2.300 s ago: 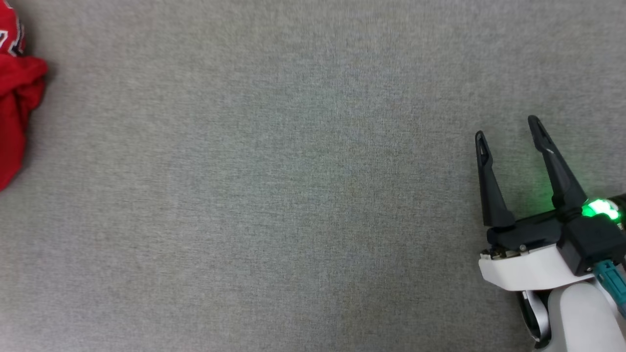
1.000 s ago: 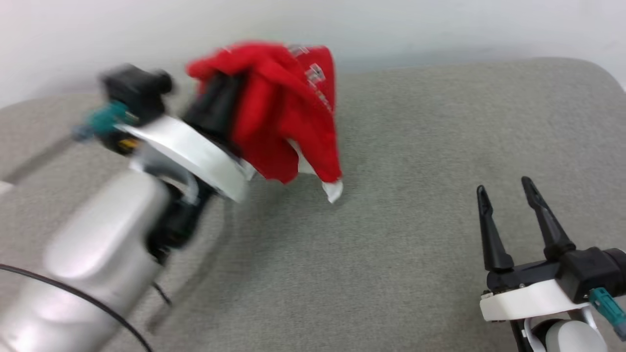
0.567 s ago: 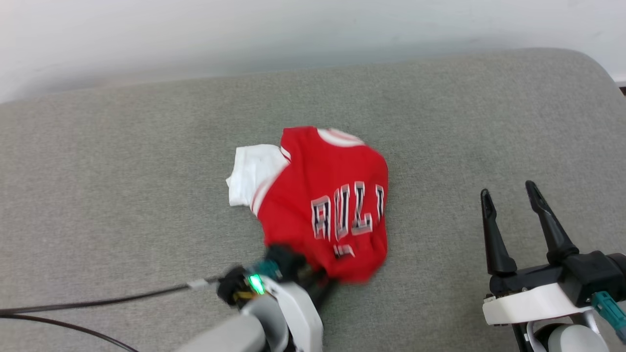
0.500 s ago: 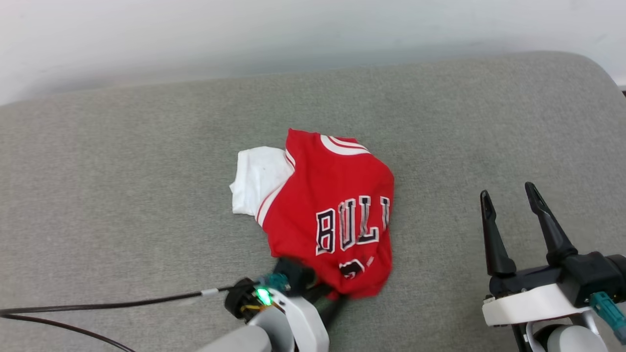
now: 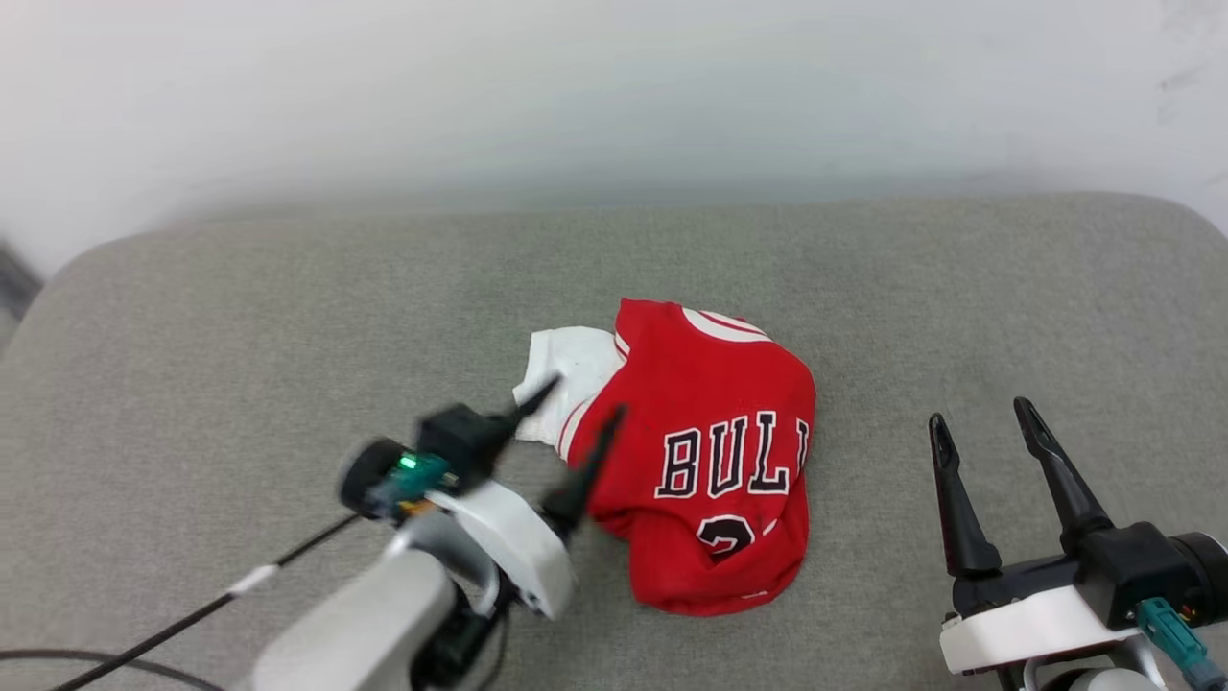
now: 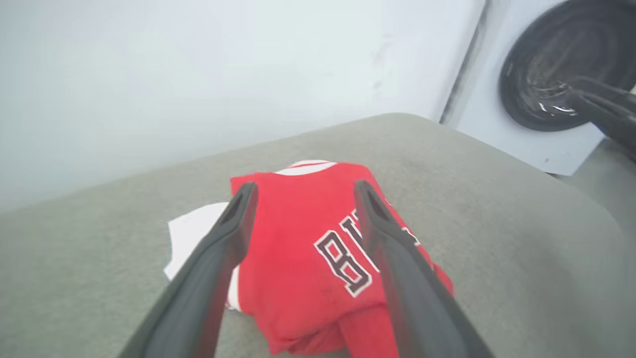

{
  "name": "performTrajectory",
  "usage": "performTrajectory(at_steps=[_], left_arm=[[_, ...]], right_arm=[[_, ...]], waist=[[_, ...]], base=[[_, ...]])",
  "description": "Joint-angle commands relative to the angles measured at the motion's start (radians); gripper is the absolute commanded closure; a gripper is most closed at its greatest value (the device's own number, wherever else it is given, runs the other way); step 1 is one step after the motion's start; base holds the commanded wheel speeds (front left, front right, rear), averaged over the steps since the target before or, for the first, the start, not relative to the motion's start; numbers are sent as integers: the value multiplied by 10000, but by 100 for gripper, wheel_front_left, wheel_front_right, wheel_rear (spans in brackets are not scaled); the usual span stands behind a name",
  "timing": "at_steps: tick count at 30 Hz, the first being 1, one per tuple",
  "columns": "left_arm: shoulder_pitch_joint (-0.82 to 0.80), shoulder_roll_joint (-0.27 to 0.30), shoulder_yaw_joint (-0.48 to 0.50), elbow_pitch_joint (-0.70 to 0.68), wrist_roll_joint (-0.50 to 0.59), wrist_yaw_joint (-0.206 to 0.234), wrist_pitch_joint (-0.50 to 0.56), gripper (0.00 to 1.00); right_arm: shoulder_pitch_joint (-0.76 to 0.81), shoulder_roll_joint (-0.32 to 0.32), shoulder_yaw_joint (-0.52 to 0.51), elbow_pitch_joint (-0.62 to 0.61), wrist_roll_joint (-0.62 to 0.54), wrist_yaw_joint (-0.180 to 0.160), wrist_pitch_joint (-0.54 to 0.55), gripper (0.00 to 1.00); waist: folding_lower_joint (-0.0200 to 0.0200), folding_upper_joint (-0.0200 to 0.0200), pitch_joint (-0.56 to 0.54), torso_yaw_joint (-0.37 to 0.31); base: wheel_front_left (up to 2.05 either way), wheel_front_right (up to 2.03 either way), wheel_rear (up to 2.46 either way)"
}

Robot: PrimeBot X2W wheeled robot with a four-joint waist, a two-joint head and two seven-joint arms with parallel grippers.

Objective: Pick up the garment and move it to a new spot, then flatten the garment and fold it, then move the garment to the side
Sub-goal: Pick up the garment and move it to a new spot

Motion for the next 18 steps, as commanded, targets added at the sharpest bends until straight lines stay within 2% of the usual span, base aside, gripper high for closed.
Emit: performTrajectory(at_steps=[1,4,8,14,18], left_arm=[[314,201,804,-568,368,261,-67,0],[1112,556,2493,-1645,1241,672,-51,0],[2641,561,4703,-2813,2239,899,-53,0],[4554,-14,6561,-3544,3648,276,-55,0],[5405,-835,7348,-3715,4443,-89,-55,0]], right_arm=[[132,17,-26,0,-32,-6,-17,0],[192,18,-60,-63,-33,-6,-17,0],[265,17,-43,-222,42,-6,-17,0],[303,17,-89,-545,332,-6,-17,0],[319,17,-41,-706,429,-6,-17,0]], waist=[[1,0,-229,187],[1,0,-381,280],[1,0,-432,335],[1,0,-397,331],[1,0,-363,271]], base=[[0,0,0],[0,0,0],[0,0,0],[0,0,0],[0,0,0]])
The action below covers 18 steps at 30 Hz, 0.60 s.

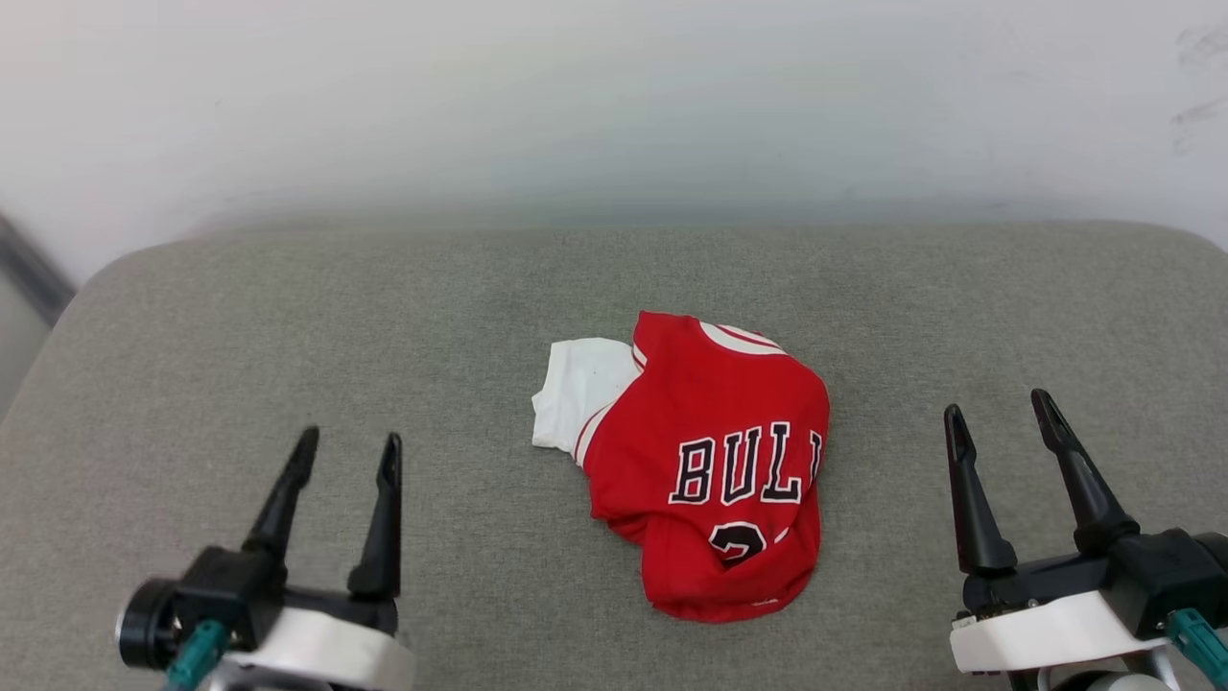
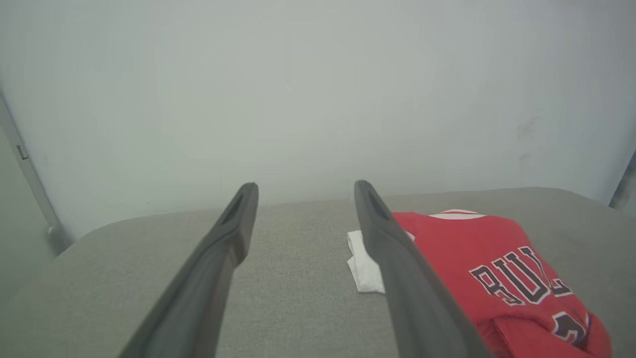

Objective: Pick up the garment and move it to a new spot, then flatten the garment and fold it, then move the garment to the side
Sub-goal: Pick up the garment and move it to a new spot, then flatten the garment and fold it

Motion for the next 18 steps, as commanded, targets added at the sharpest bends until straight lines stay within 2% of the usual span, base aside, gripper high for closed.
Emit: performTrajectory(at_steps=[1,10,16,18], left_arm=[[403,-383,246,57,258,-259,-25,0],[804,-1465,1292,272,1305,-1148,-26,0],[580,-1685,1672,441,1504,-1481,-26,0],[390,-1598,1727,506,1546,-1604,-26,0]], right_arm=[[99,15,17,-63,81,-6,-17,0],[41,15,126,-215,176,-6,-17,0],[-81,17,154,-313,195,-6,-17,0],[-180,17,166,-387,169,-6,-17,0]], waist=[[0,0,17,-50],[0,0,126,-265],[0,0,320,-411],[0,0,485,-527]], base=[[0,0,0],[0,0,0],[0,0,0],[0,0,0]])
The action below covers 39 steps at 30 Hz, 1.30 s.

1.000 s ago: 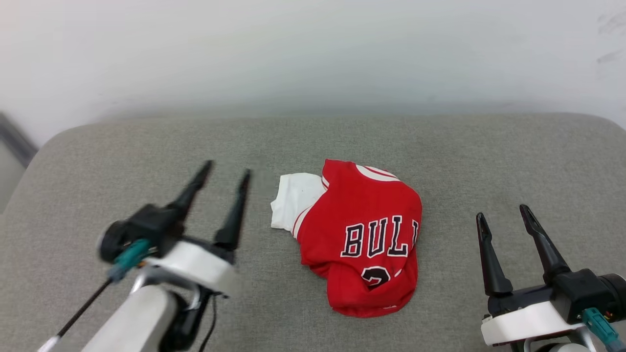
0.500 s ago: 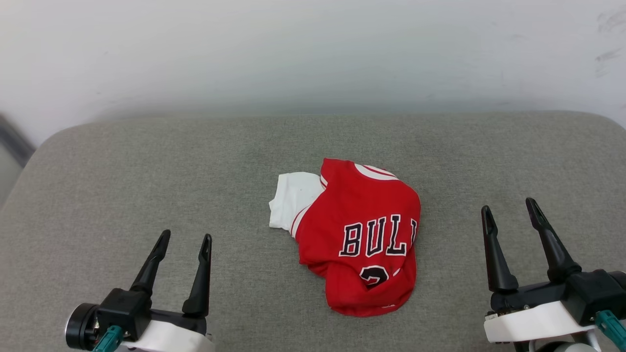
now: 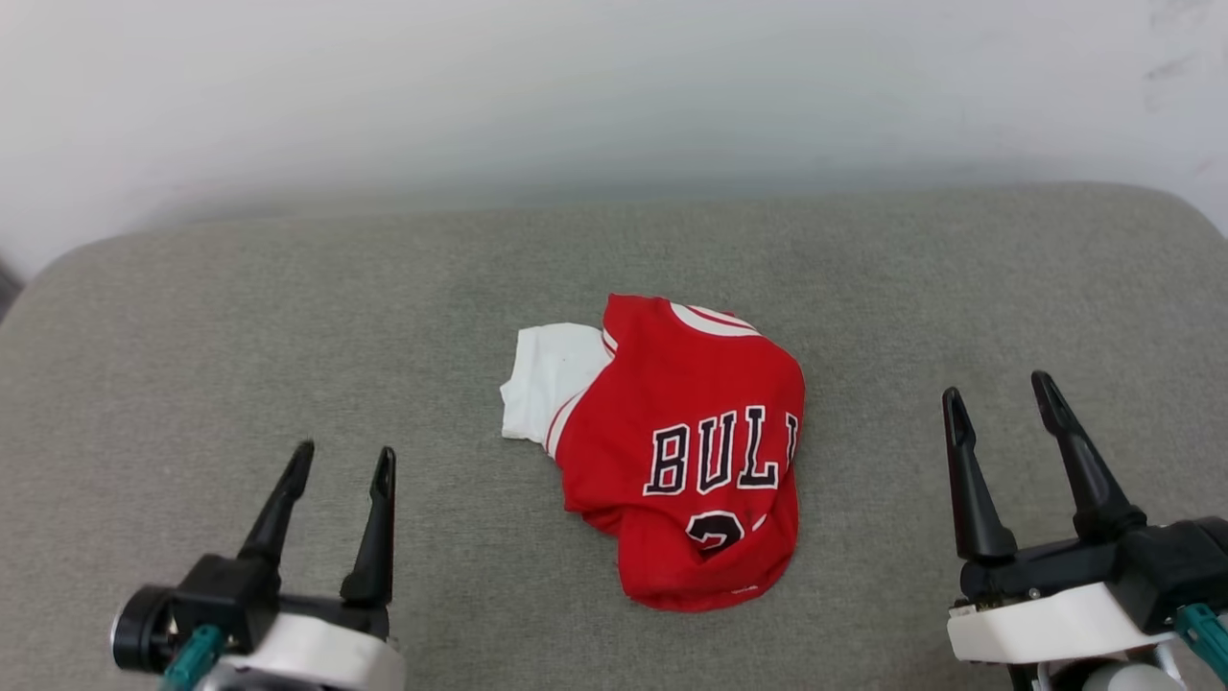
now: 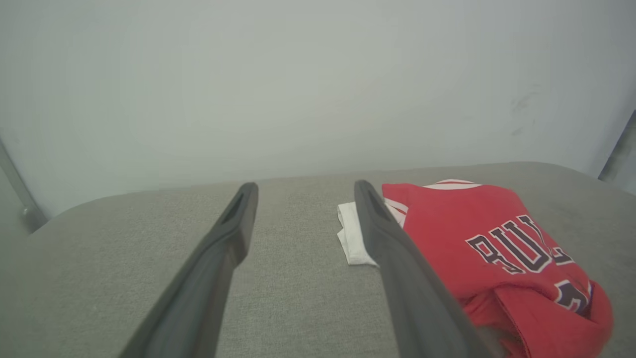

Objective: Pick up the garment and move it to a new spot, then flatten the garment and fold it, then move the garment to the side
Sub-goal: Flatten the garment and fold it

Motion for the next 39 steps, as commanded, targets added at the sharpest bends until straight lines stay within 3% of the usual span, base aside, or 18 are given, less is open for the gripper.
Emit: performTrajectory(at_steps=[1,4,7,9,13,19,26,34,36,39], left_arm=[[-303,124,31,25,52,-67,-26,0],[-883,680,-396,423,3,-191,-26,0],[-2144,1668,-1419,790,-484,-217,961,0],[-2969,2493,-2489,906,-1367,-224,2298,0],[-4969,3685,-3360,799,-3862,-217,4767,0],[-7299,5009,-4133,1288,-5439,-217,7957,0],[-8532,5449,-4711,2202,-6597,-220,10217,0],[-8563,5240,-5226,2914,-6669,-221,10550,0],[-8509,5168,-5370,2960,-6724,-221,10467,100],[-8589,5136,-5369,2969,-6757,-221,10005,100]], right_arm=[[-173,19,23,-83,6,-4,-17,0],[-335,19,43,-180,-46,-4,-17,0],[-510,19,47,-254,-181,-4,-17,0],[-616,16,-4,-312,-183,-4,-17,0],[-879,22,179,-320,-450,-3,-17,0],[-1208,16,355,-376,-189,-3,-17,0],[-1488,17,338,-378,48,-3,-17,0],[-1588,17,333,-391,216,-3,-17,0],[-1613,17,314,-360,222,-3,-17,0],[-1609,16,257,-302,172,-3,-17,0]], waist=[[-1,0,215,-162],[-1,0,643,-379],[-1,0,1192,-547],[-1,0,1571,-687],[-1,0,2302,-1011],[-1,0,3224,-1481],[-1,0,3871,-1946],[-1,0,4228,-2169],[-1,0,4274,-2170],[-1,0,4224,-2098]], base=[[0,0,0],[0,0,0],[0,0,0],[0,0,0],[0,0,0],[0,0,0],[0,0,0],[0,0,0],[0,0,0],[0,0,0]])
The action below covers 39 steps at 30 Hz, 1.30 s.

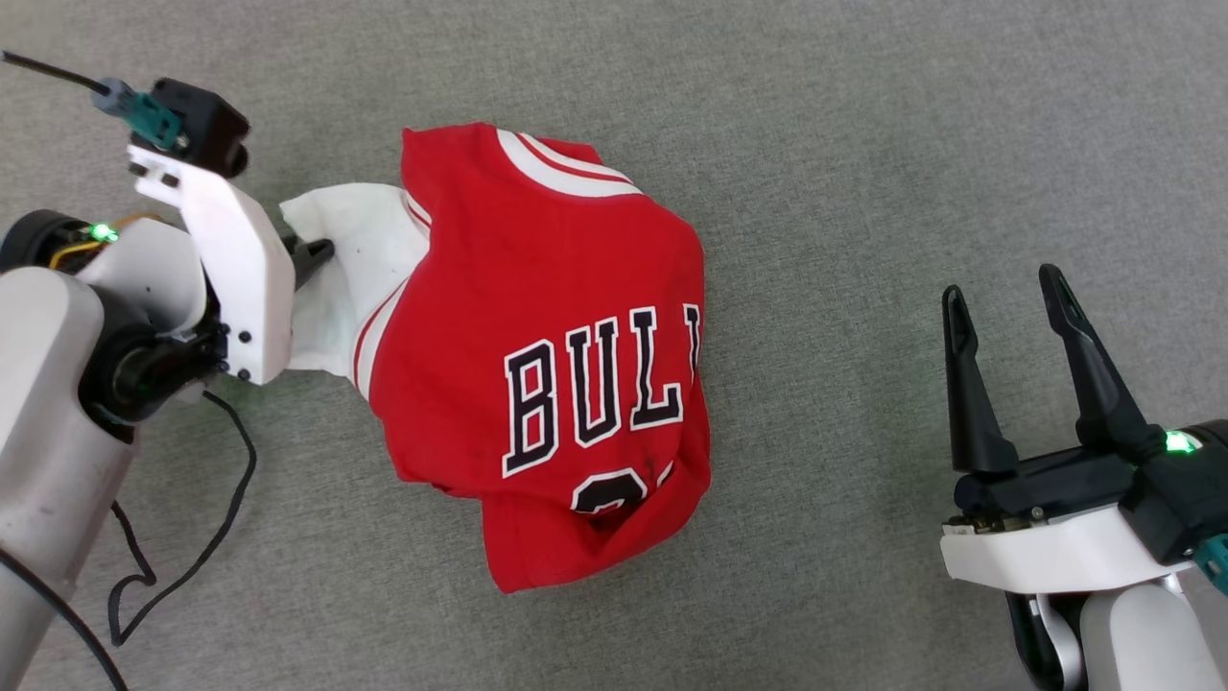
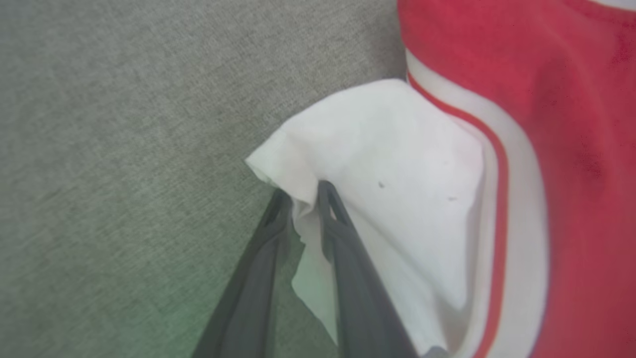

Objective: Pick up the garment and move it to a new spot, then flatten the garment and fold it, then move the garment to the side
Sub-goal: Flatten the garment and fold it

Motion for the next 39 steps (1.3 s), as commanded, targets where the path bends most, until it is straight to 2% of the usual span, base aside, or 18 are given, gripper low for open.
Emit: performTrajectory(at_steps=[1,6,12,17,22,25,29,30,31,32,34,39], left_arm=[[56,-96,-84,124,-21,11,-245,100],[112,11,138,104,-46,10,-1298,100],[1075,487,759,-504,-335,105,-2524,100],[2711,1164,1385,-1322,-581,575,-3514,100],[4487,1725,2179,-1569,-597,1436,-4748,100],[5510,1689,2408,-1613,-790,1756,-5294,100],[6410,1512,2073,-1539,-603,1859,-5581,100],[6471,1373,1972,-1500,-527,1886,-5680,76],[6523,1222,1876,-1455,-460,1908,-5796,14],[6550,1085,1769,-1413,-364,1919,-5926,0],[6508,969,1714,-1394,-215,1935,-6133,0],[6061,187,1712,-1633,593,1901,-8056,0]], right_arm=[[-91,14,-26,50,-50,-3,-17,0],[52,12,-36,238,-173,-3,-17,0],[387,12,-170,439,-332,-3,-17,0],[700,14,-240,602,-442,-3,-17,0],[884,12,-215,740,-545,-3,-17,0],[976,12,-182,811,-577,-3,-17,0],[1034,12,-130,889,-631,-3,-17,0],[1035,12,-138,907,-651,-3,-17,0],[1042,12,-156,934,-659,-4,-17,0],[1058,12,-173,951,-667,-3,-17,0],[1067,12,-182,969,-678,-3,-17,0],[1147,12,-332,993,-722,-3,-17,0]], waist=[[-1,0,-94,83],[-1,0,-681,351],[-1,0,-1594,840],[-1,0,-2192,1327],[-1,0,-2582,1716],[-1,0,-2774,1876],[-1,0,-2897,1996],[-1,0,-2922,2023],[-1,0,-2957,2046],[-1,0,-2989,2062],[-1,0,-3014,2072],[-1,0,-3235,2215]], base=[[0,0,0],[0,0,0],[0,0,0],[0,0,0],[0,0,0],[0,0,0],[0,0,0],[0,0,0],[0,0,0],[0,0,0],[0,0,0],[0,0,0]])
